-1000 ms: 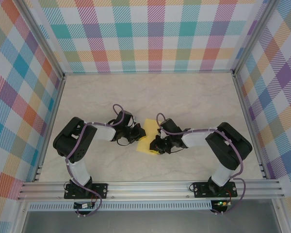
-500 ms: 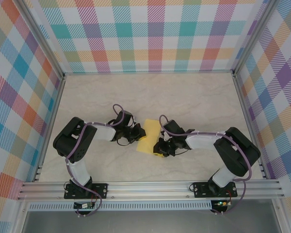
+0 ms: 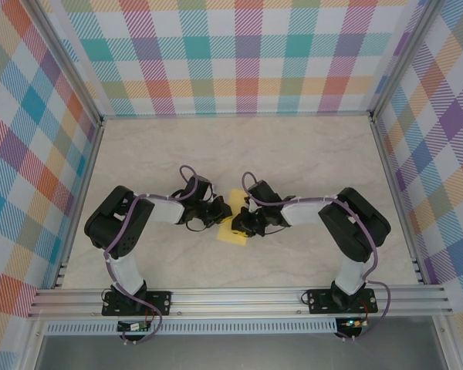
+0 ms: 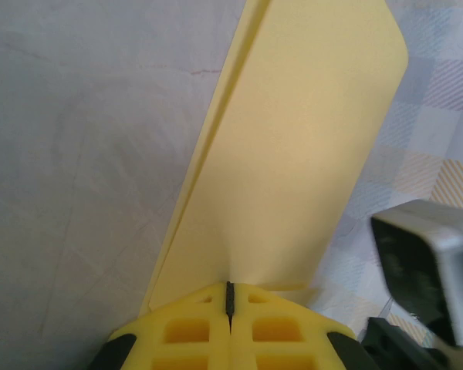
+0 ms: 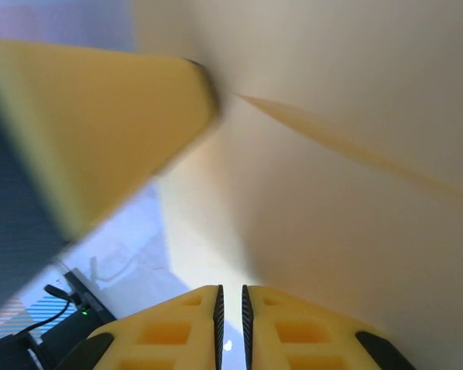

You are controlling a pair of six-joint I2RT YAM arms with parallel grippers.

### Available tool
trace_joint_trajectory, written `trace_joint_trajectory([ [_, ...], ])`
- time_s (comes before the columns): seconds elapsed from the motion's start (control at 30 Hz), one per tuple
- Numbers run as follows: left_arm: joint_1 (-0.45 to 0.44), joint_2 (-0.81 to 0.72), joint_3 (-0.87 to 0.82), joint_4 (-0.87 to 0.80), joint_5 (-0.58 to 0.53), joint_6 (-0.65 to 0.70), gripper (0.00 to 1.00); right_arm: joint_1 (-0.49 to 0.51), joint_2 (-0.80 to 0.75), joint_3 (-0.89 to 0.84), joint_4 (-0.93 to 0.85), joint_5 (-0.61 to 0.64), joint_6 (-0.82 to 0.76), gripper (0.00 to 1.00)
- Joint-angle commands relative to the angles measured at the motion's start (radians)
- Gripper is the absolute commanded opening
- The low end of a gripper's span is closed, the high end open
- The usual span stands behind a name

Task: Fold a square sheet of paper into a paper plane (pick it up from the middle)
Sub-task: Fold the triangle a second time at the center of the table.

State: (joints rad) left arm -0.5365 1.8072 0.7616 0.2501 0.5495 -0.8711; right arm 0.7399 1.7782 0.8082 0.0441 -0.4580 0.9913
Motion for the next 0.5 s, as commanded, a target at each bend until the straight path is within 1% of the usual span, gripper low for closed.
trace_joint_trajectory([
  [0.0, -0.006, 0.035, -0.032, -0.090, -0.089, -0.003, 0.00, 0.001, -0.010, -0.061, 0.009, -0.029, 0.019, 0.17],
  [0.13, -0.006, 0.037, -0.030, -0.094, -0.094, -0.005, 0.00, 0.001, -0.071, -0.135, 0.000, -0.053, 0.000, 0.18],
  [0.3, -0.006, 0.035, -0.032, -0.092, -0.091, -0.007, 0.00, 0.001, -0.171, -0.190, -0.082, -0.037, -0.034, 0.18],
  [0.47, -0.011, 0.007, -0.055, -0.060, -0.087, -0.052, 0.00, -0.016, -0.284, -0.198, -0.202, 0.053, -0.059, 0.21],
])
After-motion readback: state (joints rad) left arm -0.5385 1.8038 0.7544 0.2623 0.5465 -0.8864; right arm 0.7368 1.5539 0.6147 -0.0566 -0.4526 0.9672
